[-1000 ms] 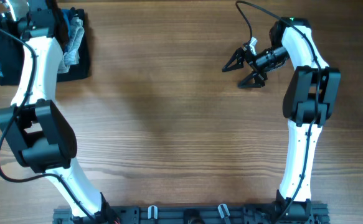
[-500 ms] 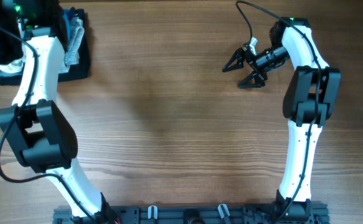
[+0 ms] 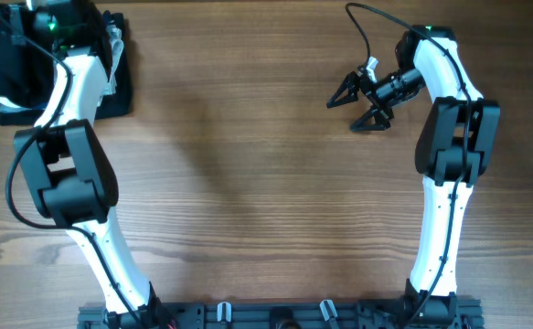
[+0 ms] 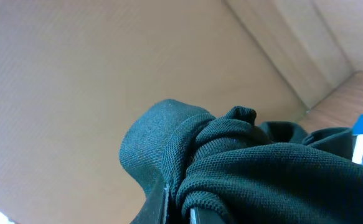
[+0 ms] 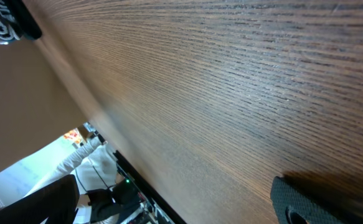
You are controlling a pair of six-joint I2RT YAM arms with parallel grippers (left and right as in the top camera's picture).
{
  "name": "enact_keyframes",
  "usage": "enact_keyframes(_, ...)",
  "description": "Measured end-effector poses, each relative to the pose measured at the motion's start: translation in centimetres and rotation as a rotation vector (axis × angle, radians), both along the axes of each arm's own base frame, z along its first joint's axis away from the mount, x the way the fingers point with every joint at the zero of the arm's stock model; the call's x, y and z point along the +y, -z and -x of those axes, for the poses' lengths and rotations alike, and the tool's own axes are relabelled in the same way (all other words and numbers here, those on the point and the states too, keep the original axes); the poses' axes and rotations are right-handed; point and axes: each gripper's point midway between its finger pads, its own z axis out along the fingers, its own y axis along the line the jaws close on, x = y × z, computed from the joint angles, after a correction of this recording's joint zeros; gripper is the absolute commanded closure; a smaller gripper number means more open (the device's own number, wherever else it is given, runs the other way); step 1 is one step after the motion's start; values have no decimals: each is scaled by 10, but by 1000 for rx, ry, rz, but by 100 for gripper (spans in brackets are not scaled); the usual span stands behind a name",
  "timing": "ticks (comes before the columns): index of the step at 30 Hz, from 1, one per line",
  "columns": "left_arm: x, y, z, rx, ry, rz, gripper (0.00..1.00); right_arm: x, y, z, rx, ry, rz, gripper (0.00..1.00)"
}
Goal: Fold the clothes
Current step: 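Carry the black bundle left and place it on the clothes stack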
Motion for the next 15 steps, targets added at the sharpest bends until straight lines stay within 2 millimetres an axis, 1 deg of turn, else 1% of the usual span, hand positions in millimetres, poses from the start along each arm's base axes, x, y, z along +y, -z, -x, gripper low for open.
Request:
enact_keyframes(1, -3, 5, -6, -2, 27, 4, 96, 0, 0, 0, 2, 0, 0, 0)
enact_keyframes(3, -21, 23, -30, -53, 133, 30, 96, 0, 0, 1, 6, -2, 4, 0)
enact_keyframes(4, -28, 22, -37, -119, 169, 40, 96, -1, 0, 3, 14, -4, 9, 0)
enact_keyframes(7, -35, 21, -50, -219, 242, 68, 96, -2, -1, 8, 41, -10, 19, 0)
enact_keyframes(9, -43, 38, -63, -185, 318, 131, 96, -3, -1, 10, 48, -12, 22, 0)
enact_keyframes(11, -54, 72, -74, -101, 412, 250, 96, -3, 0, 10, 49, -15, 28, 0)
enact_keyframes(14, -63, 98, -78, -102, 449, 356, 95, -4, 0, 11, 50, -16, 31, 0)
enact_keyframes(15, -65, 107, -78, -104, 455, 391, 75, -4, 0, 11, 50, -16, 32, 0)
